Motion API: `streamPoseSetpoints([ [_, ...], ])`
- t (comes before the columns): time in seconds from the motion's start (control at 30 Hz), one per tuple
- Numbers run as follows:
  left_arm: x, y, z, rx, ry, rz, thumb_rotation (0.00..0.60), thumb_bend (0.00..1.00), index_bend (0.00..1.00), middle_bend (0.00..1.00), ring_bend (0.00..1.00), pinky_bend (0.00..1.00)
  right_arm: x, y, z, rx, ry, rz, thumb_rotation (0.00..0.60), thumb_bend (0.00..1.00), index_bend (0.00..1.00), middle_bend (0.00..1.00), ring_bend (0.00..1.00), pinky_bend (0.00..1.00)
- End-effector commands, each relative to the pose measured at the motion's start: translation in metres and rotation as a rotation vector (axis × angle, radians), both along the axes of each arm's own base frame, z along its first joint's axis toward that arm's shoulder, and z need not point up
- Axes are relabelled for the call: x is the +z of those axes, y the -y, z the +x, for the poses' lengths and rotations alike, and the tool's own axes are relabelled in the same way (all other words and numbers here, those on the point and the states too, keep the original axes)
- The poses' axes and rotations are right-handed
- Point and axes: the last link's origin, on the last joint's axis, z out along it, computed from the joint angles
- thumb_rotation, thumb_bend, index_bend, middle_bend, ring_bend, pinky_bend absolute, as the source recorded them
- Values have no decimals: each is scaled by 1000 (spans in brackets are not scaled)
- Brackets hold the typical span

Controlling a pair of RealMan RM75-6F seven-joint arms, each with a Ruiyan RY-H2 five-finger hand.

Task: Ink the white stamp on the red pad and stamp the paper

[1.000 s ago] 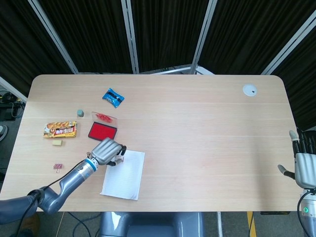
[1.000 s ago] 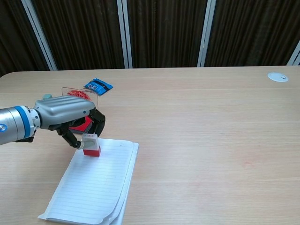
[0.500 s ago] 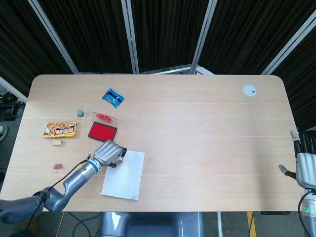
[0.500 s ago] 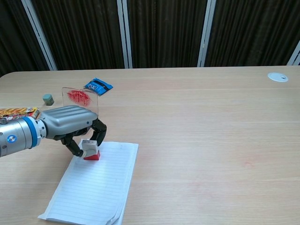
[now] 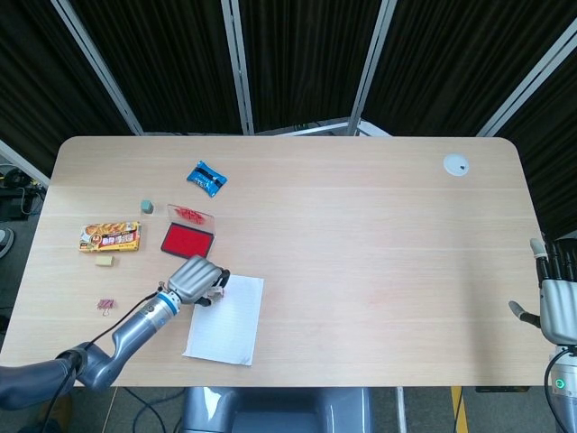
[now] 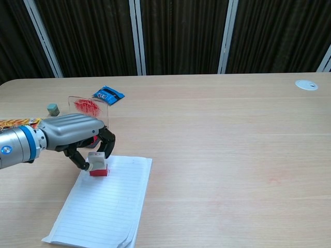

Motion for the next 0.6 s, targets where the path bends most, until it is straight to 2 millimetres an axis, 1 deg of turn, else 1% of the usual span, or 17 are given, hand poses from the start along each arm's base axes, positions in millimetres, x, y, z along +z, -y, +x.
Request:
streamPoseSetpoints([
  [0.03,15,-5,7,1,44,26,600,395,611,596,888,941,0,0,0,-2,0,1,600,0,0,0,0,0],
  [0.17,34,-12,11,10,78,58,600,394,611,596,887,940,-1,0,0,-1,0,4,600,0,0,0,0,0],
  [0.3,53,-19,6,41,90,91,600,395,610,596,887,940,-2,0,1,0,-1,6,600,0,0,0,0,0],
  [0.4,61,-22,-6,70,72,108,600,395,609,595,887,940,-2,-1,2,1,0,8,600,0,0,0,0,0],
  [0.53,65,-23,-32,125,30,120,600,394,608,594,886,940,-3,-1,3,5,1,9,600,0,0,0,0,0],
  [0.6,66,-23,-42,146,16,122,600,394,606,594,886,939,-3,-1,3,6,0,11,600,0,0,0,0,0],
])
